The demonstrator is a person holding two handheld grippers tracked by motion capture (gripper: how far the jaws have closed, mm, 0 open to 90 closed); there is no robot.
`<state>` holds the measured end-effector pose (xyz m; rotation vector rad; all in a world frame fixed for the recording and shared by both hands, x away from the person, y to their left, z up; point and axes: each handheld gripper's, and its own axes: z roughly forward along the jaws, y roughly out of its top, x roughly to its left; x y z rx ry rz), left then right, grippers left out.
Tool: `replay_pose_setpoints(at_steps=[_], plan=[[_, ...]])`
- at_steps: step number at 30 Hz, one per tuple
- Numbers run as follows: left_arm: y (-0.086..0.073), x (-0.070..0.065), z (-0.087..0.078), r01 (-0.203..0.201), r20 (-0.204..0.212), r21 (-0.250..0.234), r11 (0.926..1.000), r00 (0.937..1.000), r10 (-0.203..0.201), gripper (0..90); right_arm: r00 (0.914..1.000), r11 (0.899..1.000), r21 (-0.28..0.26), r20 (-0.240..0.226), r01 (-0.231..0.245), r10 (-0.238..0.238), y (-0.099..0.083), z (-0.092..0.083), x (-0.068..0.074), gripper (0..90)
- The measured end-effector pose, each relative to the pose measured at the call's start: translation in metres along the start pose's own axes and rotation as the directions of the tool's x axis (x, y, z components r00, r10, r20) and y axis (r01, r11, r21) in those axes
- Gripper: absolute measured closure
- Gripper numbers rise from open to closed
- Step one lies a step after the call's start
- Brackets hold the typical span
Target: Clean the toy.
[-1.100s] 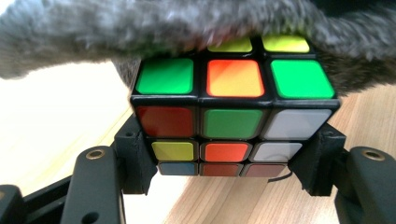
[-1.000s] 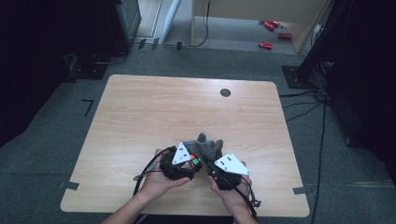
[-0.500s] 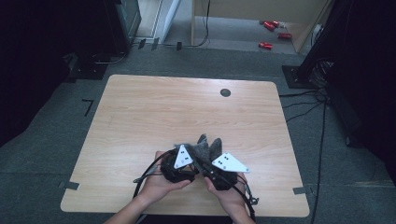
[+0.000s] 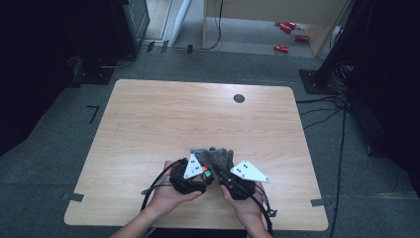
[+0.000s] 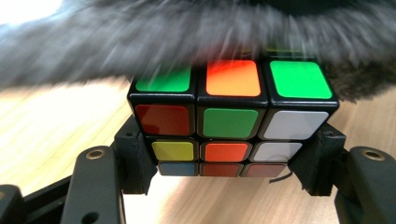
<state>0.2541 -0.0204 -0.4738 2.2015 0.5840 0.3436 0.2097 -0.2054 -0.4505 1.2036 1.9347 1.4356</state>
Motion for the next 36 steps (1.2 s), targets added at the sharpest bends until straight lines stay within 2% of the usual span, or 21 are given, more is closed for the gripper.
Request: replay_pose_setpoints(at_steps=[1, 2, 3, 4, 5, 6, 7, 10, 11, 13, 15, 17, 18, 21, 23, 25, 28, 30, 32, 33, 36], plan=[[0.000, -0.002, 0.001, -0.008, 0.000, 0.003, 1.0000, 1.0000, 0.008, 35.3, 0.9994, 1.000, 0.005, -0.024, 0.024, -0.024, 0.000, 0.001, 0.010, 80.6], [0.000, -0.004, 0.002, -0.017, -0.003, 0.005, 0.9998, 0.9998, 0.017, 35.3, 0.9994, 1.000, 0.005, -0.024, 0.024, -0.024, 0.000, 0.001, 0.010, 80.6], [0.001, -0.006, 0.002, -0.026, -0.003, 0.006, 0.9997, 0.9997, 0.026, 35.3, 0.9983, 0.999, 0.009, -0.022, 0.054, -0.053, 0.000, 0.002, 0.014, 80.6], [0.001, -0.006, 0.002, -0.026, -0.003, 0.006, 0.9997, 0.9997, 0.026, 35.3, 0.9985, 0.999, 0.009, -0.026, 0.049, -0.048, 0.000, 0.003, 0.013, 80.6], [0.001, -0.005, 0.000, -0.031, -0.003, 0.000, 0.9995, 0.9995, 0.031, 35.3, 0.9992, 1.000, 0.005, -0.031, 0.026, -0.025, 0.001, 0.003, 0.008, 80.6], [0.001, -0.005, 0.000, -0.031, -0.003, 0.000, 0.9995, 0.9995, 0.031, 35.3, 0.9992, 1.000, 0.005, -0.031, 0.026, -0.025, 0.001, 0.003, 0.008, 80.6], [0.001, -0.002, -0.002, -0.023, -0.007, -0.007, 0.9997, 0.9997, 0.023, 35.3, 0.9997, 1.000, 0.001, -0.018, -0.015, 0.015, 0.003, 0.001, -0.002, 80.6], [0.000, 0.003, -0.004, 0.000, -0.001, -0.015, 0.9999, 1.0000, 0.000, 35.3, 0.9967, 0.997, 0.009, -0.014, -0.080, 0.080, 0.003, -0.002, -0.012, 80.5], [0.000, 0.006, -0.004, 0.014, 0.003, -0.018, 0.9997, 0.9999, -0.014, 35.3, 0.9956, 0.996, 0.010, -0.016, -0.092, 0.092, 0.002, -0.002, -0.012, 80.4], [0.000, 0.006, -0.003, 0.012, 0.003, -0.013, 0.9998, 0.9999, -0.012, 35.3, 0.9954, 0.995, 0.011, -0.015, -0.095, 0.095, 0.002, -0.003, -0.011, 80.3], [-0.001, 0.001, 0.001, 0.008, 0.009, -0.006, 0.9999, 0.9999, -0.008, 35.3, 0.9967, 0.997, 0.014, -0.017, -0.079, 0.079, 0.001, -0.002, -0.005, 80.2], [-0.001, -0.004, 0.003, -0.016, 0.002, 0.006, 0.9999, 0.9999, 0.016, 35.3, 0.9989, 0.999, 0.022, -0.032, -0.035, 0.035, 0.000, 0.000, 0.006, 80.0], [-0.001, -0.004, 0.003, -0.016, 0.002, 0.006, 0.9999, 0.9999, 0.016, 35.3, 0.9989, 0.999, 0.022, -0.032, -0.035, 0.035, 0.000, 0.000, 0.006, 80.0], [-0.001, -0.005, 0.003, -0.019, 0.005, 0.000, 0.9998, 0.9998, 0.019, 35.3, 0.9992, 1.000, 0.018, -0.031, 0.025, -0.024, -0.001, 0.002, 0.011, 80.0], [0.000, -0.005, 0.000, -0.028, 0.004, -0.009, 0.9996, 0.9996, 0.028, 35.3, 0.9993, 1.000, 0.016, -0.028, 0.025, -0.025, 0.000, 0.002, 0.009, 80.0], [0.001, -0.001, -0.003, -0.026, -0.004, -0.015, 0.9996, 0.9997, 0.026, 35.3, 0.9996, 1.000, -0.004, 0.021, 0.021, -0.021, 0.002, 0.001, -0.003, 79.9], [0.000, 0.002, -0.004, -0.007, -0.004, -0.026, 0.9996, 1.0000, 0.007, 35.3, 0.9998, 1.000, -0.005, 0.020, -0.004, 0.004, 0.002, -0.001, -0.008, 79.9], [0.000, 0.004, -0.004, 0.001, -0.006, -0.025, 0.9997, 1.0000, -0.001, 35.3, 0.9997, 1.000, -0.007, 0.026, 0.001, -0.001, 0.001, -0.003, -0.003, 79.9], [0.000, 0.003, -0.003, 0.002, -0.002, -0.023, 0.9997, 1.0000, -0.002, 35.3, 0.9999, 1.000, 0.000, -0.008, 0.013, -0.013, 0.001, -0.003, 0.009, 79.1], [0.000, 0.000, -0.002, -0.004, -0.003, -0.020, 0.9998, 1.0000, 0.004, 35.3, 0.9995, 0.999, 0.001, -0.007, 0.032, -0.032, 0.000, -0.003, 0.014, 79.1], [-0.001, -0.004, 0.000, -0.014, 0.009, -0.016, 0.9998, 0.9999, 0.014, 35.3, 0.9982, 0.998, 0.015, -0.010, 0.059, -0.059, 0.001, -0.001, 0.018, 79.2]])
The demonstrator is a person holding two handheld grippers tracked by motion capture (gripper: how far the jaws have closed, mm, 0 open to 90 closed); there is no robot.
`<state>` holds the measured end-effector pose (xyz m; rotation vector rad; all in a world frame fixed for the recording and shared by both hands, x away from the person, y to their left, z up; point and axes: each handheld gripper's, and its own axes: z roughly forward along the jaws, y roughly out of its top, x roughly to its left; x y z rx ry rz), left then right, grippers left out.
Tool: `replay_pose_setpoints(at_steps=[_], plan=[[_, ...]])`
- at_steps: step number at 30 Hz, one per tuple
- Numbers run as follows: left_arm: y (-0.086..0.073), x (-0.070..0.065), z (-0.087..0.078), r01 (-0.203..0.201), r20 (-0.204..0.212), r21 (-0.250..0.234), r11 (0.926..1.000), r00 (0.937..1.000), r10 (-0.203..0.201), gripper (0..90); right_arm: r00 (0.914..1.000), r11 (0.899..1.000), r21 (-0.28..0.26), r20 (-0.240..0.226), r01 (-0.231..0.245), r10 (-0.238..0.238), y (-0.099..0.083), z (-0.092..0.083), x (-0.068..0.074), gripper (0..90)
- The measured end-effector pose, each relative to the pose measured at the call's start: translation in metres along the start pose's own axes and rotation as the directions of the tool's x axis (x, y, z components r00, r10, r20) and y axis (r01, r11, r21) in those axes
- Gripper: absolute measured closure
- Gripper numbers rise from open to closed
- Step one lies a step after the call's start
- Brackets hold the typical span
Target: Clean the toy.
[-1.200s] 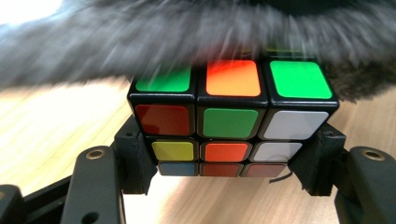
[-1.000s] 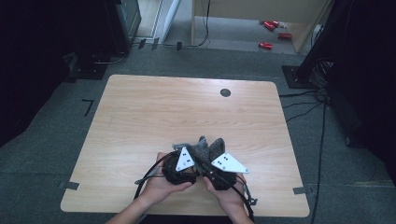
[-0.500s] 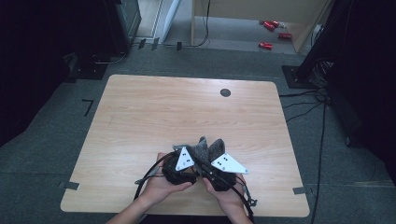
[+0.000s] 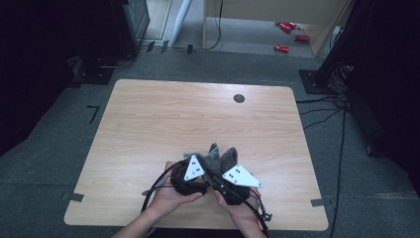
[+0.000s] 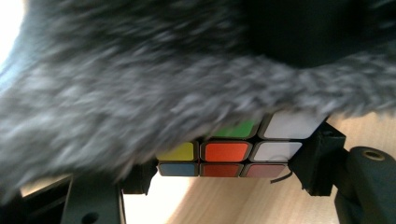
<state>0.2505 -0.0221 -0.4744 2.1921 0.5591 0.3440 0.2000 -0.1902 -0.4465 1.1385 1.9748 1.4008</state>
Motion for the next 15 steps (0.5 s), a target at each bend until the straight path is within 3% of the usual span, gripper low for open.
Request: replay_pose_setpoints(at_steps=[4, 5, 7, 10, 12, 13, 15], plan=[[0.000, -0.001, 0.000, -0.017, 0.005, 0.001, 0.9999, 0.9999, 0.017, 35.3, 0.9989, 0.999, -0.004, 0.010, -0.045, 0.045, 0.000, 0.001, -0.013, 79.7], [0.000, 0.001, -0.002, -0.014, 0.003, 0.000, 0.9999, 0.9999, 0.014, 35.3, 0.9957, 0.996, -0.007, 0.029, -0.087, 0.088, 0.000, -0.001, -0.025, 79.9], [0.000, 0.009, -0.005, 0.005, -0.008, -0.011, 0.9999, 1.0000, -0.005, 35.3, 0.9945, 0.995, -0.005, 0.034, -0.099, 0.099, -0.001, -0.003, -0.028, 80.0], [-0.001, 0.012, -0.006, 0.023, -0.008, -0.015, 0.9996, 0.9997, -0.023, 35.3, 0.9965, 0.997, -0.009, 0.033, -0.076, 0.076, -0.002, -0.004, -0.023, 80.0], [-0.002, 0.010, -0.003, 0.033, 0.010, -0.009, 0.9994, 0.9994, -0.033, 35.3, 0.9977, 0.999, -0.009, 0.060, -0.030, 0.031, -0.001, -0.005, -0.013, 80.1], [-0.002, 0.006, -0.001, 0.024, 0.013, -0.002, 0.9997, 0.9996, -0.024, 35.3, 0.9993, 0.999, 0.005, 0.021, -0.032, 0.031, -0.001, -0.003, -0.007, 80.0], [-0.001, 0.001, 0.002, 0.007, 0.011, 0.010, 0.9999, 0.9999, -0.007, 35.3, 0.9995, 1.000, 0.009, 0.025, -0.018, 0.018, -0.001, -0.001, -0.004, 79.9]])
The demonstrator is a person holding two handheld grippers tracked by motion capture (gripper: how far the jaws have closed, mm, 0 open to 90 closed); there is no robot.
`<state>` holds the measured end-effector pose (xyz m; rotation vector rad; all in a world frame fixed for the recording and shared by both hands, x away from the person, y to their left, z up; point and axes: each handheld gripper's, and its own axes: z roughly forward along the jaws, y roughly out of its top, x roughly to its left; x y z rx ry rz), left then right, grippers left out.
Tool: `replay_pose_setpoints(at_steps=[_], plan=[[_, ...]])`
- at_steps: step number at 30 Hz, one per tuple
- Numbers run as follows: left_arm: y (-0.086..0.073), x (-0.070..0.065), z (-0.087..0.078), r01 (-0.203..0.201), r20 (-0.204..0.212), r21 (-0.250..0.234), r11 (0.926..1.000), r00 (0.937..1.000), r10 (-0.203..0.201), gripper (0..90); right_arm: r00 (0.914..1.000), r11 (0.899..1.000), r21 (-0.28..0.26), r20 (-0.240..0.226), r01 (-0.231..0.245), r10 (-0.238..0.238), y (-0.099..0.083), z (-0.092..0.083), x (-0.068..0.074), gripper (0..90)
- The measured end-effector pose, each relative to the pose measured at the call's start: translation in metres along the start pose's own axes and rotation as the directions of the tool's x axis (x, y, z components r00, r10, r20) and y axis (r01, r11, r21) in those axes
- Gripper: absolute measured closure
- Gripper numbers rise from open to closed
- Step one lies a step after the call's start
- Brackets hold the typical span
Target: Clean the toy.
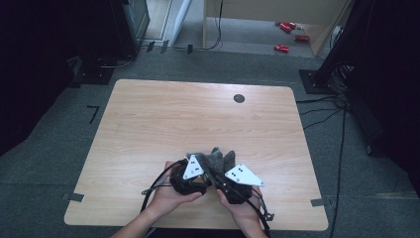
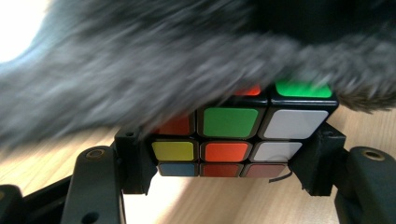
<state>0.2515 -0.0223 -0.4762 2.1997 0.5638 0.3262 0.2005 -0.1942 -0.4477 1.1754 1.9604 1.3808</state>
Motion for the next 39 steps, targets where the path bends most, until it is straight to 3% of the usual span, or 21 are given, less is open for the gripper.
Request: replay_pose_setpoints(at_steps=[1, 5, 6, 9, 10, 12, 14, 18, 21, 22, 23, 26, 27, 28, 29, 30, 34, 36, 38, 39], plan=[[0.000, -0.002, 0.001, -0.001, 0.007, 0.000, 1.0000, 1.0000, 0.001, 35.3, 0.9999, 1.000, 0.002, 0.005, 0.013, -0.013, 0.000, 0.001, 0.002, 80.0], [0.002, -0.004, -0.002, -0.015, 0.015, -0.012, 0.9998, 0.9998, 0.015, 35.3, 0.9998, 1.000, -0.007, 0.000, -0.020, 0.020, 0.003, 0.001, -0.007, 80.2], [0.003, 0.001, -0.005, 0.000, 0.006, -0.019, 0.9998, 1.0000, 0.000, 35.3, 0.9987, 0.999, -0.019, 0.017, -0.049, 0.049, 0.003, -0.001, -0.016, 80.2], [0.002, 0.008, -0.007, 0.034, 0.001, -0.033, 0.9989, 0.9994, -0.034, 35.3, 0.9977, 0.998, -0.020, 0.025, -0.063, 0.063, 0.003, -0.003, -0.021, 80.3], [0.002, 0.009, -0.007, 0.039, 0.000, -0.033, 0.9987, 0.9992, -0.039, 35.3, 0.9976, 0.998, -0.019, 0.022, -0.066, 0.066, 0.002, -0.004, -0.019, 80.2], [0.001, 0.008, -0.005, 0.036, 0.000, -0.027, 0.9990, 0.9994, -0.036, 35.3, 0.9990, 1.000, -0.019, 0.036, -0.024, 0.025, 0.002, -0.005, -0.011, 80.2], [0.002, 0.003, -0.002, 0.021, 0.004, -0.019, 0.9996, 0.9998, -0.021, 35.3, 1.0000, 1.000, -0.012, -0.002, -0.007, 0.007, 0.002, -0.004, 0.002, 80.1], [0.003, -0.001, -0.002, 0.003, 0.005, -0.018, 0.9998, 1.0000, -0.003, 35.3, 0.9998, 1.000, -0.008, -0.020, 0.006, -0.006, 0.003, -0.002, 0.006, 80.1], [0.003, 0.001, -0.005, 0.006, 0.002, -0.028, 0.9996, 1.0000, -0.006, 35.3, 0.9997, 1.000, -0.019, -0.007, -0.022, 0.022, 0.005, -0.002, -0.005, 80.3], [0.003, 0.003, -0.006, 0.011, -0.003, -0.029, 0.9995, 0.9999, -0.011, 35.3, 0.9984, 0.998, -0.028, 0.023, -0.051, 0.052, 0.005, -0.003, -0.017, 80.3], [0.003, 0.007, -0.009, 0.032, -0.001, -0.036, 0.9988, 0.9995, -0.032, 35.3, 0.9976, 0.998, -0.024, 0.029, -0.062, 0.063, 0.004, -0.003, -0.021, 80.2], [0.002, 0.010, -0.009, 0.043, -0.003, -0.042, 0.9982, 0.9991, -0.043, 35.3, 0.9962, 0.996, -0.027, 0.027, -0.082, 0.083, 0.003, -0.005, -0.024, 80.2], [0.002, 0.009, -0.008, 0.047, 0.002, -0.043, 0.9980, 0.9989, -0.047, 35.3, 0.9970, 0.997, -0.023, 0.022, -0.074, 0.074, 0.004, -0.006, -0.021, 80.2], [0.002, 0.008, -0.007, 0.044, 0.002, -0.037, 0.9983, 0.9990, -0.044, 35.3, 0.9992, 0.999, -0.029, 0.030, -0.025, 0.026, 0.004, -0.006, -0.010, 80.0], [0.002, 0.007, -0.006, 0.037, 0.004, -0.034, 0.9987, 0.9993, -0.037, 35.3, 0.9992, 0.999, -0.029, 0.030, -0.025, 0.026, 0.004, -0.006, -0.010, 80.0], [0.002, 0.002, -0.004, 0.025, 0.011, -0.029, 0.9993, 0.9996, -0.025, 35.3, 0.9999, 1.000, -0.022, -0.009, 0.003, -0.004, 0.004, -0.005, -0.002, 79.9], [0.003, 0.000, -0.005, 0.009, 0.006, -0.028, 0.9996, 0.9999, -0.009, 35.3, 0.9993, 0.999, -0.019, -0.004, 0.038, -0.038, 0.004, -0.002, 0.001, 79.9], [0.002, 0.004, -0.008, 0.020, 0.006, -0.047, 0.9987, 0.9998, -0.020, 35.3, 0.9997, 0.999, -0.032, 0.026, -0.001, 0.001, 0.005, -0.003, -0.014, 80.1], [0.002, 0.006, -0.010, 0.027, 0.006, -0.050, 0.9984, 0.9996, -0.026, 35.4, 0.9992, 0.999, -0.033, 0.039, -0.007, 0.008, 0.005, -0.003, -0.019, 80.0], [0.002, 0.007, -0.010, 0.034, 0.006, -0.055, 0.9979, 0.9994, -0.034, 35.3, 0.9982, 0.998, -0.038, 0.037, -0.045, 0.046, 0.004, -0.004, -0.027, 80.1]])
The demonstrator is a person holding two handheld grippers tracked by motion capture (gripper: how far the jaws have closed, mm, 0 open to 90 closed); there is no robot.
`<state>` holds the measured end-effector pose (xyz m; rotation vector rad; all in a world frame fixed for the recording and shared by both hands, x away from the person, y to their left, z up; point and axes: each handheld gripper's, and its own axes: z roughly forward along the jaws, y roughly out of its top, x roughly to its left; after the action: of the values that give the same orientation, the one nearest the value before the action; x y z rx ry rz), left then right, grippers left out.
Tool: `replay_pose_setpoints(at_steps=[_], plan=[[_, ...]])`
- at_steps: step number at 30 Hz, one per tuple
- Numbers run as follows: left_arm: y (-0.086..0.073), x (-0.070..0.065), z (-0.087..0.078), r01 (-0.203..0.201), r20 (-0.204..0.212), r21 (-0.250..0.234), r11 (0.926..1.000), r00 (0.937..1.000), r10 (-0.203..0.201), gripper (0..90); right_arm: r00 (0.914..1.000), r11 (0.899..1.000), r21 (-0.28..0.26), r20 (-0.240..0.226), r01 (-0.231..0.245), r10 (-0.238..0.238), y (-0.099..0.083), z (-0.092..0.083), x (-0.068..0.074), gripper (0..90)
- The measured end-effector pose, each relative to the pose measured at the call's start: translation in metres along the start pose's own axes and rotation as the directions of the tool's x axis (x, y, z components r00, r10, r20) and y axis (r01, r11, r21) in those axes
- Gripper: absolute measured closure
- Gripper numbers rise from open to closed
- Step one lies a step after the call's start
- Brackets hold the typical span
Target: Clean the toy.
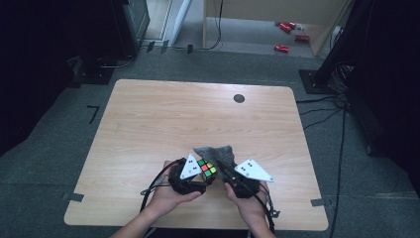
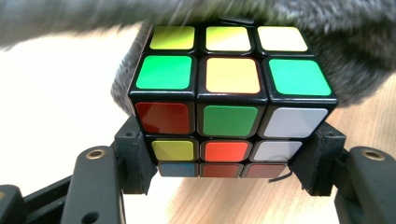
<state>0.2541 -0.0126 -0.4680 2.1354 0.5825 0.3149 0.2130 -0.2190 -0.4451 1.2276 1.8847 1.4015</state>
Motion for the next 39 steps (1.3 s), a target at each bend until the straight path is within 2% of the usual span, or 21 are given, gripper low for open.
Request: replay_pose_setpoints(at_steps=[1, 4, 11, 12, 13, 14, 15, 16, 17, 18, 20, 21, 24, 26, 29, 30, 32, 33, 35, 38, 39], plan=[[0.000, 0.002, -0.001, 0.017, 0.003, -0.012, 0.9998, 0.9998, -0.017, 35.3, 0.9995, 0.999, 0.014, 0.006, -0.032, 0.032, -0.002, 0.000, -0.008, 80.1], [0.001, 0.002, -0.004, 0.031, 0.013, -0.037, 0.9988, 0.9994, -0.031, 35.3, 0.9989, 0.999, 0.021, -0.001, -0.047, 0.047, -0.003, 0.002, -0.012, 80.1], [0.000, 0.004, -0.010, 0.030, 0.054, -0.108, 0.9937, 0.9983, -0.024, 35.3, 0.9929, 0.994, 0.036, -0.058, -0.102, 0.104, -0.009, 0.007, -0.015, 80.6], [-0.001, 0.006, -0.012, 0.038, 0.063, -0.126, 0.9912, 0.9975, -0.031, 35.3, 0.9881, 0.991, 0.040, -0.083, -0.126, 0.129, -0.009, 0.007, -0.018, 80.5], [-0.001, 0.008, -0.013, 0.051, 0.084, -0.145, 0.9882, 0.9957, -0.039, 35.3, 0.9773, 0.985, 0.055, -0.126, -0.165, 0.170, -0.010, 0.007, -0.024, 80.3], [-0.001, 0.009, -0.014, 0.052, 0.091, -0.150, 0.9874, 0.9951, -0.038, 35.3, 0.9773, 0.985, 0.055, -0.126, -0.165, 0.170, -0.010, 0.007, -0.024, 80.3], [-0.002, 0.012, -0.015, 0.041, 0.120, -0.159, 0.9865, 0.9925, -0.022, 35.3, 0.9696, 0.981, 0.058, -0.152, -0.185, 0.192, -0.008, 0.005, -0.026, 80.2], [-0.002, 0.012, -0.015, 0.041, 0.120, -0.159, 0.9865, 0.9925, -0.022, 35.3, 0.9696, 0.981, 0.058, -0.152, -0.185, 0.192, -0.008, 0.005, -0.026, 80.2], [-0.003, 0.012, -0.015, 0.025, 0.128, -0.164, 0.9862, 0.9918, -0.004, 35.3, 0.9548, 0.975, 0.036, -0.196, -0.221, 0.223, -0.004, 0.000, -0.029, 80.2], [-0.004, 0.011, -0.015, 0.012, 0.128, -0.165, 0.9862, 0.9918, 0.009, 35.3, 0.9548, 0.975, 0.036, -0.196, -0.221, 0.223, -0.004, 0.000, -0.029, 80.2], [-0.007, 0.009, -0.013, 0.004, 0.143, -0.176, 0.9844, 0.9894, 0.022, 35.3, 0.9451, 0.972, 0.016, -0.230, -0.235, 0.232, 0.001, -0.005, -0.028, 80.2], [-0.008, 0.007, -0.013, 0.006, 0.147, -0.187, 0.9823, 0.9889, 0.022, 35.3, 0.9519, 0.976, 0.002, -0.221, -0.218, 0.213, 0.002, -0.007, -0.024, 80.4], [-0.008, 0.007, -0.011, 0.003, 0.131, -0.196, 0.9805, 0.9910, 0.024, 35.2, 0.9530, 0.974, 0.003, -0.204, -0.228, 0.224, 0.001, -0.007, -0.023, 80.6], [-0.011, 0.009, -0.012, -0.007, 0.123, -0.226, 0.9740, 0.9918, 0.035, 35.2, 0.9401, 0.961, 0.023, -0.204, -0.274, 0.273, -0.004, -0.002, -0.026, 80.7], [-0.011, 0.010, -0.013, -0.008, 0.125, -0.252, 0.9677, 0.9914, 0.041, 35.2, 0.9366, 0.956, 0.045, -0.192, -0.290, 0.293, -0.008, 0.002, -0.028, 80.7], [-0.012, 0.011, -0.011, -0.008, 0.129, -0.259, 0.9660, 0.9907, 0.043, 35.2, 0.9274, 0.948, 0.048, -0.197, -0.315, 0.318, -0.009, 0.002, -0.029, 80.7], [-0.013, 0.011, -0.009, 0.000, 0.139, -0.257, 0.9665, 0.9896, 0.037, 35.2, 0.9259, 0.946, 0.048, -0.196, -0.320, 0.323, -0.008, 0.002, -0.029, 80.7], [-0.014, 0.010, -0.006, -0.004, 0.136, -0.247, 0.9690, 0.9900, 0.039, 35.2, 0.9178, 0.942, 0.023, -0.218, -0.335, 0.332, -0.004, -0.003, -0.029, 80.6], [-0.015, 0.009, -0.003, -0.015, 0.133, -0.251, 0.9680, 0.9898, 0.050, 35.2, 0.9154, 0.941, 0.006, -0.229, -0.339, 0.331, -0.003, -0.004, -0.028, 80.6], [-0.015, 0.008, -0.003, -0.032, 0.114, -0.275, 0.9609, 0.9913, 0.066, 35.2, 0.9330, 0.950, -0.024, -0.199, -0.311, 0.300, 0.000, -0.008, -0.023, 80.5], [-0.015, 0.008, -0.003, -0.032, 0.114, -0.275, 0.9609, 0.9913, 0.066, 35.2, 0.9323, 0.949, -0.019, -0.191, -0.316, 0.307, -0.001, -0.007, -0.023, 80.5]])
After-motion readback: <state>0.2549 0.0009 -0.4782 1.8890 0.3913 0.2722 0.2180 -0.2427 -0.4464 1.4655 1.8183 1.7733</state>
